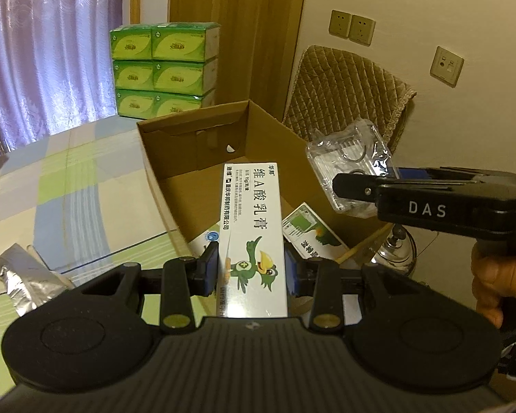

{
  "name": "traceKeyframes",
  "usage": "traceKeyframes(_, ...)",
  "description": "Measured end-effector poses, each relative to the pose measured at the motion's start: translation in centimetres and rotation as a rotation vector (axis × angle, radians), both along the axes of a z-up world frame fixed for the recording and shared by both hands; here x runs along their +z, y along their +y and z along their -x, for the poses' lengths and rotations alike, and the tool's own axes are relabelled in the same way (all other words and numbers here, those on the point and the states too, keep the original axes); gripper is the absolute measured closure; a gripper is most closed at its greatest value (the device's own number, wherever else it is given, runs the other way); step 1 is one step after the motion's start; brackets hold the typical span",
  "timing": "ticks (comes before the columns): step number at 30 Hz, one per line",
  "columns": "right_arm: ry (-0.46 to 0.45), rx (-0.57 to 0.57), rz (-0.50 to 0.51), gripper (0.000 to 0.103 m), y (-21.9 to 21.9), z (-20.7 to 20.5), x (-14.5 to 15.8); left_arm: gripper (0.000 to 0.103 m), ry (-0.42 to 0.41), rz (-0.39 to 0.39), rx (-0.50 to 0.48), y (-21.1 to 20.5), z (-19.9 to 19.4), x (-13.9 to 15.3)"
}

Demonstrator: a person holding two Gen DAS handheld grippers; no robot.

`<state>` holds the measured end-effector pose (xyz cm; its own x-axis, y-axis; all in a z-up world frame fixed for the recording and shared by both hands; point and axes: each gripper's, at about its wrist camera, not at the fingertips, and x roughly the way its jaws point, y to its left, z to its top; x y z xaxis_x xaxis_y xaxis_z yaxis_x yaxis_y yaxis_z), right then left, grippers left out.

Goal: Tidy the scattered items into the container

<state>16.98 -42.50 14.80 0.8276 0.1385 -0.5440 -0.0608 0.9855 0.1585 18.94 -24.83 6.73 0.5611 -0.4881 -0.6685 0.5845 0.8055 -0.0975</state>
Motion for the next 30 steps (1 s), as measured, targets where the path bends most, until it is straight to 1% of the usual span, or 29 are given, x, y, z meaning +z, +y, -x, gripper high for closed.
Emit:
traceKeyframes(12, 0.021, 0.006, 0.010, 0.047, -1.3, -1.6, -0.9, 0.070, 0.032, 0.040, 0.040, -1.3, -2.0, -0.8)
traceKeyframes(20, 0.037, 0.010, 0.014, 0.047, -1.7, -2.7, -1.7, 0.070, 0.037, 0.023, 0.042, -2.6, -3.0, -1.7)
traceKeyframes(30, 0.051, 0.016, 0.016, 0.047, -1.7, -3.4, -2.3, 0.070, 0.060, 0.027, 0.060, -2.7, -3.8, -2.8)
